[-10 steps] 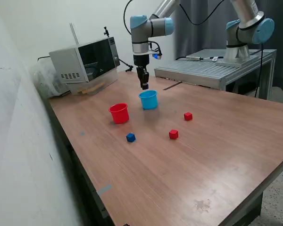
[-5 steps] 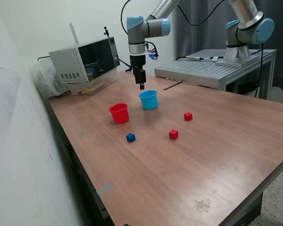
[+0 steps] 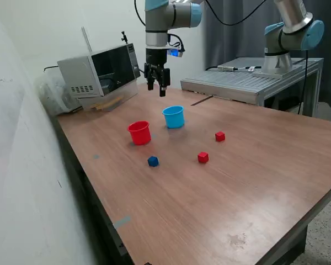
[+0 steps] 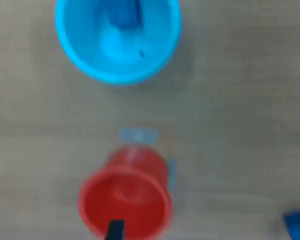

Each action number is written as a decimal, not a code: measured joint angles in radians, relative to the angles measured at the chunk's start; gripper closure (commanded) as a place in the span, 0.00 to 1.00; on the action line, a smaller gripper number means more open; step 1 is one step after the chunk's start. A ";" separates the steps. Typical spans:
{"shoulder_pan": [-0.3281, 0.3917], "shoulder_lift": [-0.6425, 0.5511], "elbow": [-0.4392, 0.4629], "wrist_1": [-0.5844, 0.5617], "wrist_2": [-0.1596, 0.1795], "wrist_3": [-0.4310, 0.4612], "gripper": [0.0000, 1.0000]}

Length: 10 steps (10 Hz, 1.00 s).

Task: Place red objects in the red bin, and blue objects in the blue bin.

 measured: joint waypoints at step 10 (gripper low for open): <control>0.101 0.353 -0.449 0.106 0.091 -0.198 0.00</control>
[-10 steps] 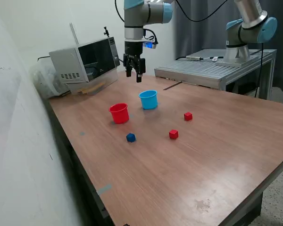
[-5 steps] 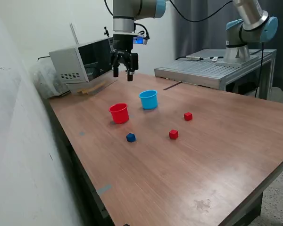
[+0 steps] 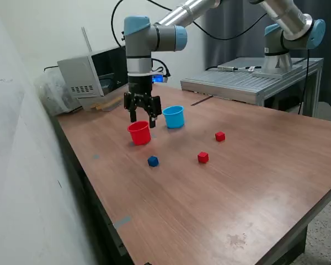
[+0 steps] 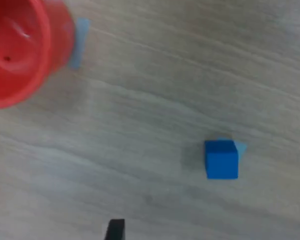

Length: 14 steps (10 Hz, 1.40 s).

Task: Place red objects in the red bin, and blue objects in the blue bin.

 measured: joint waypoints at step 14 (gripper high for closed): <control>0.032 0.221 -0.119 -0.063 -0.006 -0.007 1.00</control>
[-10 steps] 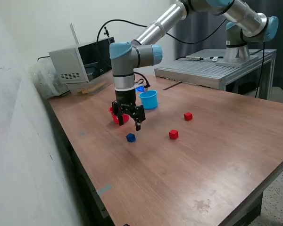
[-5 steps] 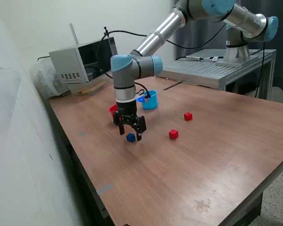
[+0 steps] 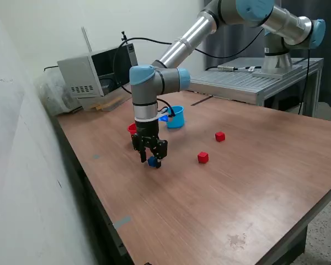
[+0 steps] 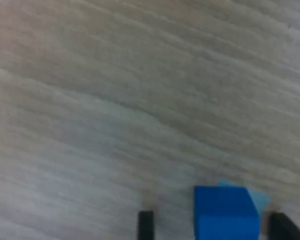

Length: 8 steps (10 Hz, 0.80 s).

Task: Place red objects in the red bin, and blue objects in the blue bin.

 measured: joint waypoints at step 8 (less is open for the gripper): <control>-0.002 -0.103 0.047 -0.005 -0.032 0.002 1.00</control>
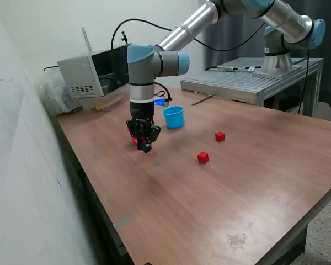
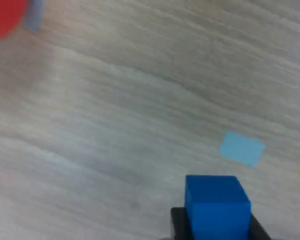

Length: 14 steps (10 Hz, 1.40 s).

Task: Place red objects in the red bin, and blue objects in the blue bin.

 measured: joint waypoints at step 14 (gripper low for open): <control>-0.263 -0.499 0.642 0.026 -0.061 -0.100 1.00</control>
